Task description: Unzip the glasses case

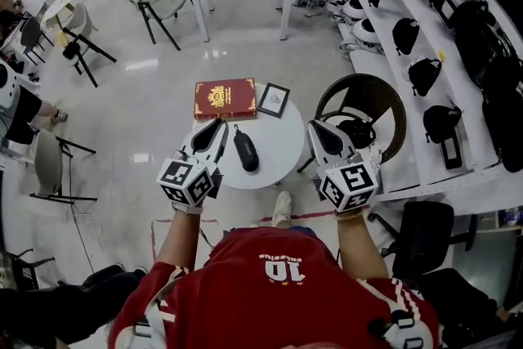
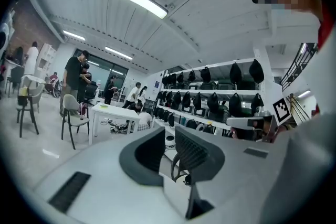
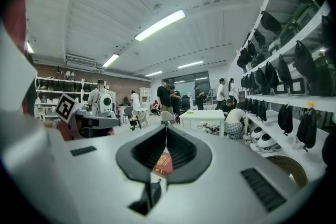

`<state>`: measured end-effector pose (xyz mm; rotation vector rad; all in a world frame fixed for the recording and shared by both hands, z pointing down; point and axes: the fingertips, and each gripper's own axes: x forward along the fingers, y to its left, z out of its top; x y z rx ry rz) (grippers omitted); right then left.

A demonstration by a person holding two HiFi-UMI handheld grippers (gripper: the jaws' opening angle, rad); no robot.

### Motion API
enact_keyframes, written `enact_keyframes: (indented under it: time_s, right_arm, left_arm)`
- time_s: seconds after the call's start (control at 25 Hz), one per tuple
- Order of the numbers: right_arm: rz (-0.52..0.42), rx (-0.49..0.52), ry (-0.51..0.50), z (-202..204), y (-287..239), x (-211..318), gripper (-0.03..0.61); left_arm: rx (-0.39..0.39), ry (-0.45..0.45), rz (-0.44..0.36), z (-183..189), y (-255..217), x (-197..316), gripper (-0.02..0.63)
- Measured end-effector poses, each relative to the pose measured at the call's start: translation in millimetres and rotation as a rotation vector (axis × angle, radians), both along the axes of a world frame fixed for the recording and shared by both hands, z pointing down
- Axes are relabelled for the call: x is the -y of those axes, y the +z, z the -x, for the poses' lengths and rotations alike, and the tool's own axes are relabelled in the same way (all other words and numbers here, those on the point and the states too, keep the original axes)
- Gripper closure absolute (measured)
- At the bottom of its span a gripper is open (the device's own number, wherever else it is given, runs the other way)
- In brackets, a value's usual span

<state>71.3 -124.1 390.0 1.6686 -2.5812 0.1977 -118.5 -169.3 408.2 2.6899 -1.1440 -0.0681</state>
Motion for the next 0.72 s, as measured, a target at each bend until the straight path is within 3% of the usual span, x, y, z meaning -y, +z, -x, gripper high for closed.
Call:
enact_keyframes:
  time_s: [0.44,0.72]
  right_arm:
    - [0.013,-0.006,-0.014,2,16,7,0.563]
    - [0.024,-0.002,-0.031,5,25,17,0.563]
  left_arm:
    - [-0.010,0.054,0.126,-18,48,9,0.412]
    - [-0.016,0.051,0.237,-22,94,22,0.376]
